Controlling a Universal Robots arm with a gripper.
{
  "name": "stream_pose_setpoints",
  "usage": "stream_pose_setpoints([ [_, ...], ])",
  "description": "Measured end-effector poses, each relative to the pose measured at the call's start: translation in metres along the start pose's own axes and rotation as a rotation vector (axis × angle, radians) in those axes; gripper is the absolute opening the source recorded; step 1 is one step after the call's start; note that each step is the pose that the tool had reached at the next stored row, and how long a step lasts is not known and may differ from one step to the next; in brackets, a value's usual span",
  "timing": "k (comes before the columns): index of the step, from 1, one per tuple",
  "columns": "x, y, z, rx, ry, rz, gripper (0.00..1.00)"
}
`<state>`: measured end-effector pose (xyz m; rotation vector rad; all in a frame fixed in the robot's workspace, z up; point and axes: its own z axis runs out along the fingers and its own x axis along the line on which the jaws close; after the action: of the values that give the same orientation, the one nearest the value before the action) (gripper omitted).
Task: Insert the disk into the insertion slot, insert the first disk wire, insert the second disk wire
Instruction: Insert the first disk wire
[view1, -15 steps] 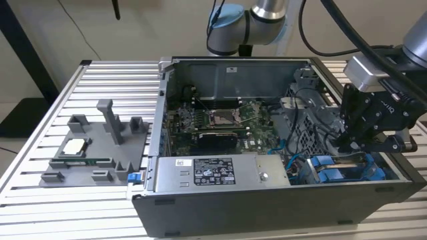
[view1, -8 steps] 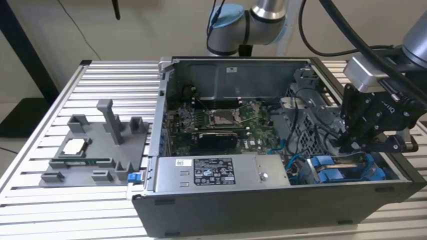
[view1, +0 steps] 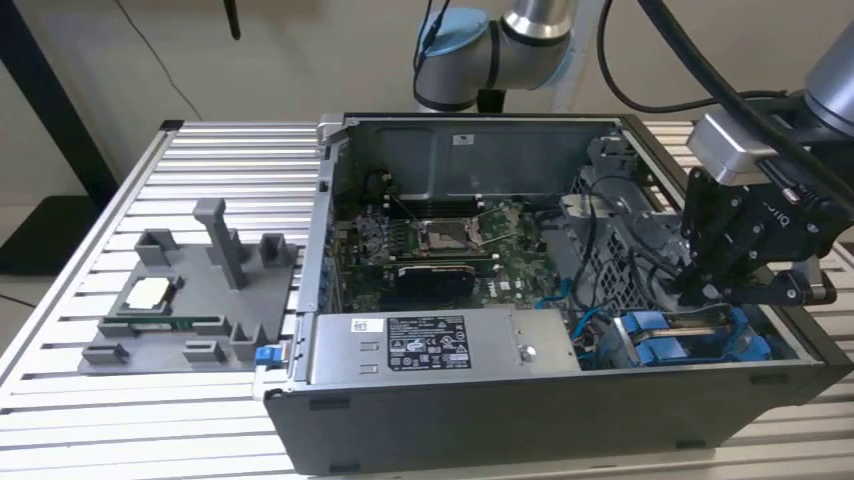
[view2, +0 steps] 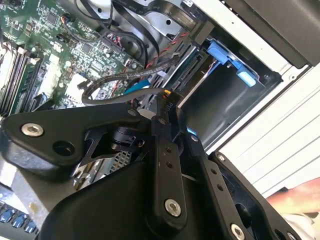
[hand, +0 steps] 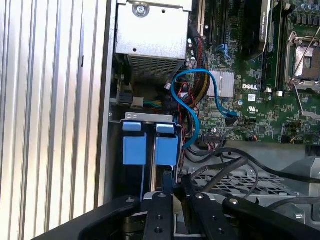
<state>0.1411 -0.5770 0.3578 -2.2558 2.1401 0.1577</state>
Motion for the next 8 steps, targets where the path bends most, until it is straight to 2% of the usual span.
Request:
stream_pose_setpoints([
  [8, 0.0005, -0.002, 0.004, 0.0129, 0.0103, -0.001, 0.19],
])
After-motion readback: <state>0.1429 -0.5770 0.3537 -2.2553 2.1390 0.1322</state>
